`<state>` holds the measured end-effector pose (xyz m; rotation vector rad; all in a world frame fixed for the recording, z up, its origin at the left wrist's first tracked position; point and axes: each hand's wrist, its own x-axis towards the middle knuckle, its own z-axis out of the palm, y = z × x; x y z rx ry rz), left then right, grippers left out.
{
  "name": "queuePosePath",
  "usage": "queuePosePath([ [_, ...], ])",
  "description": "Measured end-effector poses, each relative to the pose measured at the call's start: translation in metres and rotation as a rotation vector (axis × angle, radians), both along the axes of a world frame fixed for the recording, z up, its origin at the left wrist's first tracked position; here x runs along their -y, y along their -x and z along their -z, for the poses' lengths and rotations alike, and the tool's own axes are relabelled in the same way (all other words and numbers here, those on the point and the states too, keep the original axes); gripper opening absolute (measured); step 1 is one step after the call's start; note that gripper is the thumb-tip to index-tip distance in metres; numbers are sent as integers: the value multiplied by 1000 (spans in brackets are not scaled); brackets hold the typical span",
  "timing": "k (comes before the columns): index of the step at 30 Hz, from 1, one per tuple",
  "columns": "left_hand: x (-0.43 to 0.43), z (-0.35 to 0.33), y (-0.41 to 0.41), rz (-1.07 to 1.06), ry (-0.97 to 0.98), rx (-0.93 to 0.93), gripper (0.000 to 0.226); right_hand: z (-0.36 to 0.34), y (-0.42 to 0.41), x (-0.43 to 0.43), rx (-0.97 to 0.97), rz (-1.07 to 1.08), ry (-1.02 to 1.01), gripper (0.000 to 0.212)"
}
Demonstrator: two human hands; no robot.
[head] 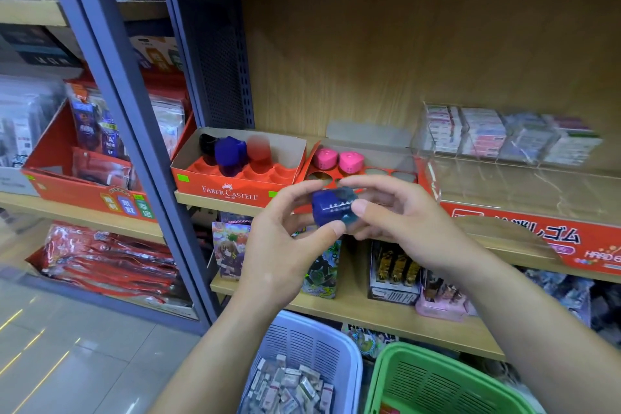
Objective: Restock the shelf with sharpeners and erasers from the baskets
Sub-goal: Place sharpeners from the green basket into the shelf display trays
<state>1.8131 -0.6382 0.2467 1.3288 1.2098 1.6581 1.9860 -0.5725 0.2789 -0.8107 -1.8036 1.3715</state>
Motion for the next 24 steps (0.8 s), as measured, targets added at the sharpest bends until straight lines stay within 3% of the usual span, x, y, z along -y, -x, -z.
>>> queuePosePath([
  [3, -1, 0, -4, 23, -26, 38, 57, -2, -6, 0, 3, 14, 71, 20],
  [6, -5, -1, -5, 54, -21, 59, 47, 1, -12, -1, 24, 32, 25, 20],
  [10, -8, 0, -5, 81, -3, -23, 45, -2, -20, -6, 67, -27, -100, 61],
  [12, -10, 1, -5, 94, -11, -48, 46, -6, -22, -8, 135, -73, -158, 70],
  [21, -9, 0, -4, 60, -40, 3, 43, -8, -20, -12, 166, -31, -182, 41],
  [24, -11, 3, 2, -23, -46, -81, 39, -16, -12, -16, 207, 35, -239, 36],
])
